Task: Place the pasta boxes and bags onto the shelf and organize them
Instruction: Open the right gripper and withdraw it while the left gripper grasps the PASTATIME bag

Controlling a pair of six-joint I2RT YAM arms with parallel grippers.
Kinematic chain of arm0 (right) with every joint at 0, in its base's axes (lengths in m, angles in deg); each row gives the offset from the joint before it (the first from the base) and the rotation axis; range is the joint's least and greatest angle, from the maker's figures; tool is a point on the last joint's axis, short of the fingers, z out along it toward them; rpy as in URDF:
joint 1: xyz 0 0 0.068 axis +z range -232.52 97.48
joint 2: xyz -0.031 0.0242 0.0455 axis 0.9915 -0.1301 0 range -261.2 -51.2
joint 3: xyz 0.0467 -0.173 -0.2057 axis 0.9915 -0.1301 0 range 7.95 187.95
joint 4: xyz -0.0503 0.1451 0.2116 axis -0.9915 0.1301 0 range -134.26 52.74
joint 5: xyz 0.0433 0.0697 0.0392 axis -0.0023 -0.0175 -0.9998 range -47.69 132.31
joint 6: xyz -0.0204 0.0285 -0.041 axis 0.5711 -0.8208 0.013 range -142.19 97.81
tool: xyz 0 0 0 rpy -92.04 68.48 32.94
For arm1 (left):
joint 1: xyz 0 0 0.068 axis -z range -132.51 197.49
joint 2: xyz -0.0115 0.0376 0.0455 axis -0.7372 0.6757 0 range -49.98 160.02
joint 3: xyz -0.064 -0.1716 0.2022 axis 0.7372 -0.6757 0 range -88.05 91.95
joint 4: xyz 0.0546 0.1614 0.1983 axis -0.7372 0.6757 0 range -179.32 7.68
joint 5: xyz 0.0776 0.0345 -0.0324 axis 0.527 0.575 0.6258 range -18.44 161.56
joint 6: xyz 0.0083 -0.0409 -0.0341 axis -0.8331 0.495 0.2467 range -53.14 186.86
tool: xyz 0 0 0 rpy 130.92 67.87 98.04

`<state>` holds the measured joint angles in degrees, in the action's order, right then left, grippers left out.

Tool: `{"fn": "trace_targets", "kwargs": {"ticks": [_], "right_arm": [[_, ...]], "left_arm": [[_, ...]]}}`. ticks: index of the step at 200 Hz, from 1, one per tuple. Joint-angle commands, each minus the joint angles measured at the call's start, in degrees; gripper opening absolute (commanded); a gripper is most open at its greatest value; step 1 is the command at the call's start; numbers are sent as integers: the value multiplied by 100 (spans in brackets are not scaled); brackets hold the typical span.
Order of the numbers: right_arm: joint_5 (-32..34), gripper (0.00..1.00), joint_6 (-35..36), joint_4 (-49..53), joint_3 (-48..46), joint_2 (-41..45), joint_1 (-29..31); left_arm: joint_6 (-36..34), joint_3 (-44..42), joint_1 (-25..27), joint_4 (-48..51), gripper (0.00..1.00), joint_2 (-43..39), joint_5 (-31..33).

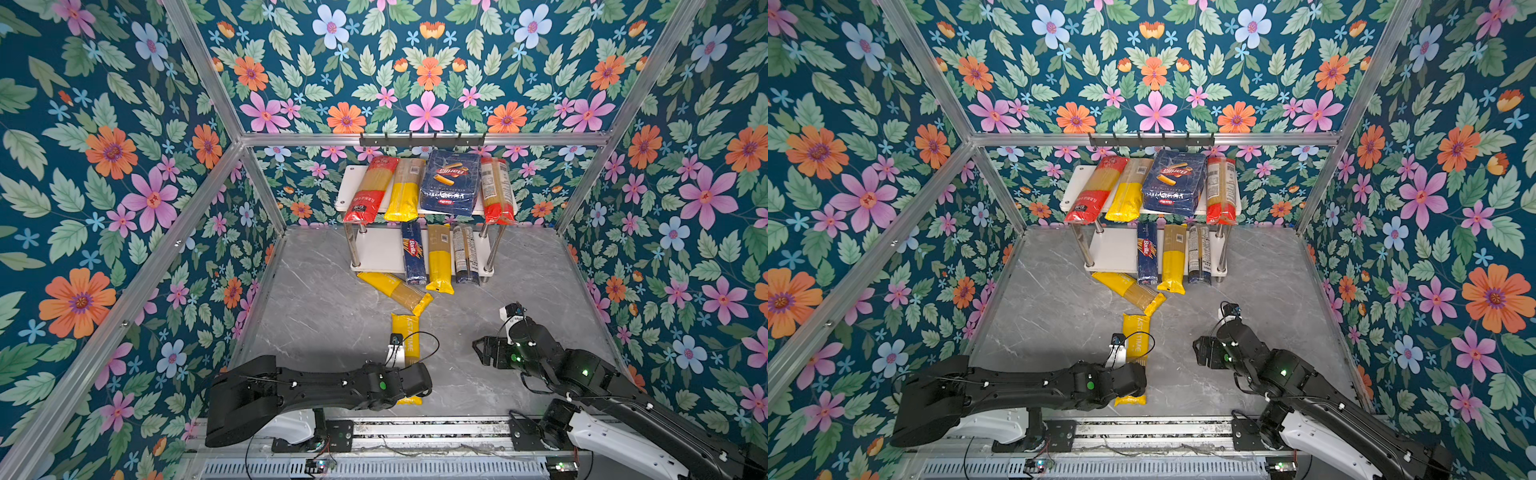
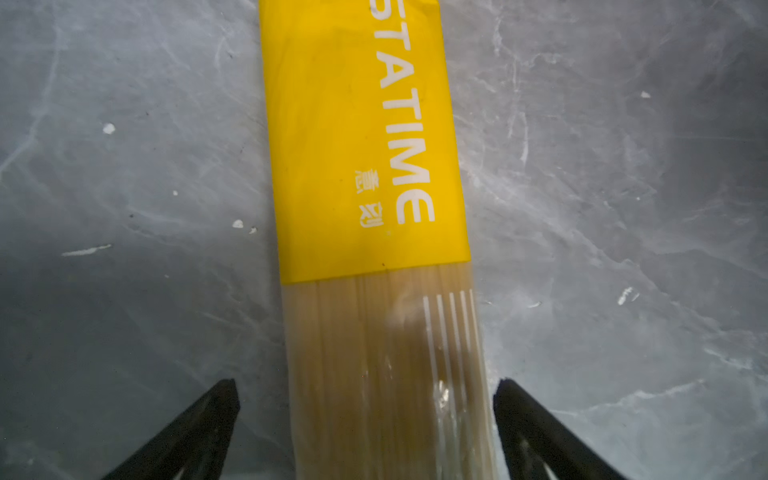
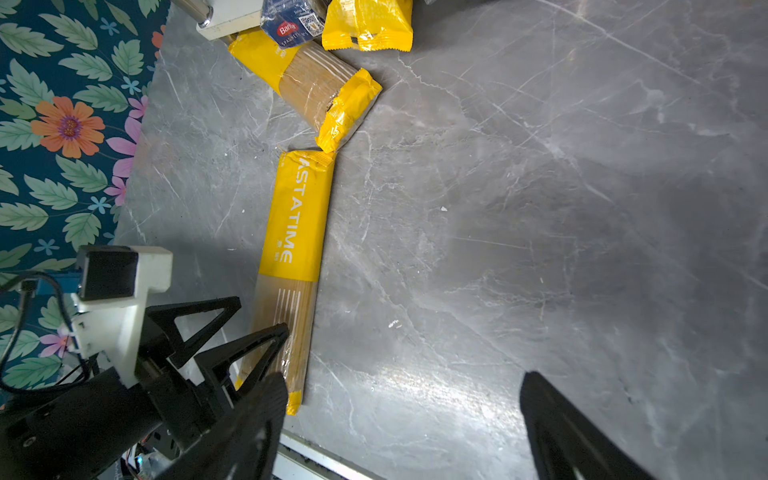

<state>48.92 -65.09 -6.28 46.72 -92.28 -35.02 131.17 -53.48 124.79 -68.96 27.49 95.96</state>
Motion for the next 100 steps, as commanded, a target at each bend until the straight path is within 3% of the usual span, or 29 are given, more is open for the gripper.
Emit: {"fn": "trace_targets", "kwargs": {"ticks": [1,79,100], "right_arm": [[130,89,-2,54,8,10,4],[194,89,-5,95,-36,102,6],[235,89,-5,147,-14,138,5]], "left_arm": [[64,88,27,-80,98,202,-21],[98,118,93,-335,99,830,-224],[129,12,88,-356,94,798,-243]]}}
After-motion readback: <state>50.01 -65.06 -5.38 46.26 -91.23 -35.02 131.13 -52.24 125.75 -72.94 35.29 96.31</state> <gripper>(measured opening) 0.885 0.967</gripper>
